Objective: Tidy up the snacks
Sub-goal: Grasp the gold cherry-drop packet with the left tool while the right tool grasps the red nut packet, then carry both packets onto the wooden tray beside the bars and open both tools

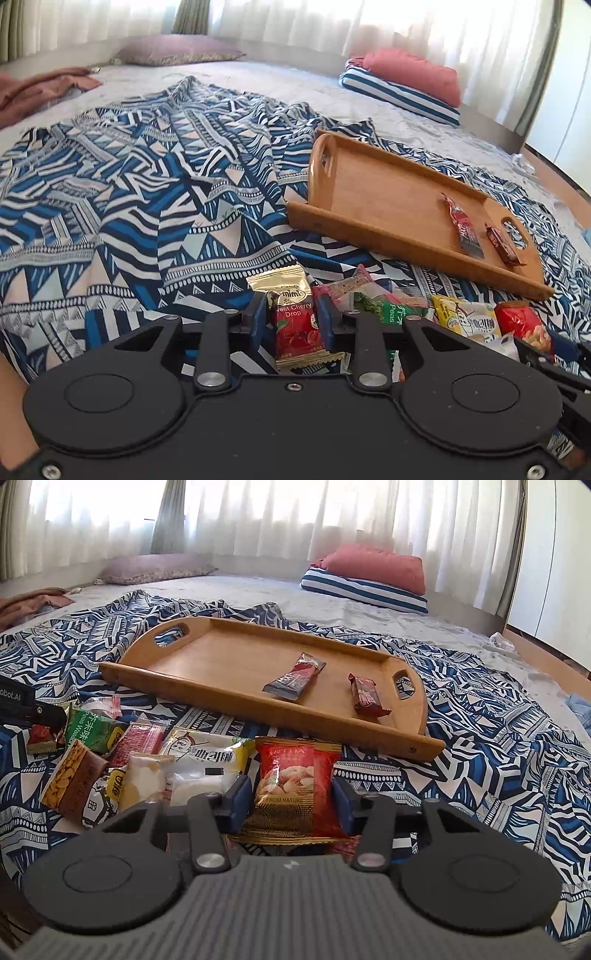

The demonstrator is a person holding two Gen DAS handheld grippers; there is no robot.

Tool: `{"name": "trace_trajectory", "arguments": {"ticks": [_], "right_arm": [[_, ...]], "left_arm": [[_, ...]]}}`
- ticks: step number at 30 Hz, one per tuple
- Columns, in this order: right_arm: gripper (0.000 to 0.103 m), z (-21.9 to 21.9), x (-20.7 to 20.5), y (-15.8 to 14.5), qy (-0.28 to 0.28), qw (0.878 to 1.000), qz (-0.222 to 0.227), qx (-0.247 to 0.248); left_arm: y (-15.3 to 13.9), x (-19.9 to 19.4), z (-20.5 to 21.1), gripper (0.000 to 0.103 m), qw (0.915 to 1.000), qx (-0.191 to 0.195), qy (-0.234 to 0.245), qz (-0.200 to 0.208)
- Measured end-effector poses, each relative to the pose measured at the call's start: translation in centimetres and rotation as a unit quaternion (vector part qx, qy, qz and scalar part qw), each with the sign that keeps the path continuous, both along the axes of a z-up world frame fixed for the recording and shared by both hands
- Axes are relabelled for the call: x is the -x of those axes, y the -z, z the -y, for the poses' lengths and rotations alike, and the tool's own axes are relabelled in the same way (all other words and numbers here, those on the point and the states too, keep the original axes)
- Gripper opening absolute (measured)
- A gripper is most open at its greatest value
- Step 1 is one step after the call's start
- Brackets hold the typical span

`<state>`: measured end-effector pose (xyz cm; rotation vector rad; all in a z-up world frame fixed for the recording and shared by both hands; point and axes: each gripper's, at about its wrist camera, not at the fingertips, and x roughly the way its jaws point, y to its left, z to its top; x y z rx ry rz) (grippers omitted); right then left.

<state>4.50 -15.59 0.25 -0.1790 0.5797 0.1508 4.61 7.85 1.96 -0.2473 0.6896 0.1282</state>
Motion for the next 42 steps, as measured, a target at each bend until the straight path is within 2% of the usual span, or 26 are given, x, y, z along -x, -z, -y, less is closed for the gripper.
{"name": "trace_trajectory", "arguments": {"ticks": [4,12,24,28,42], "right_arm": [[0.049,0.1,0.2,-0.4,0.004,1.0,0.009,-0.002],[0.048,0.5,0.1,-2.1,0.021,0.999,0.031,0.004],[0.049,2.8,-3.1,-5.1,0.054,0.997,0.031,-0.042],[0.049,3.6,-5.0,-5.7,0.062,0.995,0.017,-0.074],[0.049,4.8,-12.1,-4.9,0.065,0.987,-0.041,-0.138]], "left_arm": [[-1.1,0.6,0.1,0.026,0.9997,-0.016,0.012,0.014],[-3.8,0.0,0.1,0.025,0.9986,-0.012,0.038,0.033],[-7.0,-4.5,2.4,0.025,0.9946,0.0,0.095,0.042],[-6.9,-6.5,3.8,0.025,0.9928,0.015,0.112,0.038],[-4.2,-15.1,8.8,0.026,0.9857,0.02,0.166,0.022]]}}
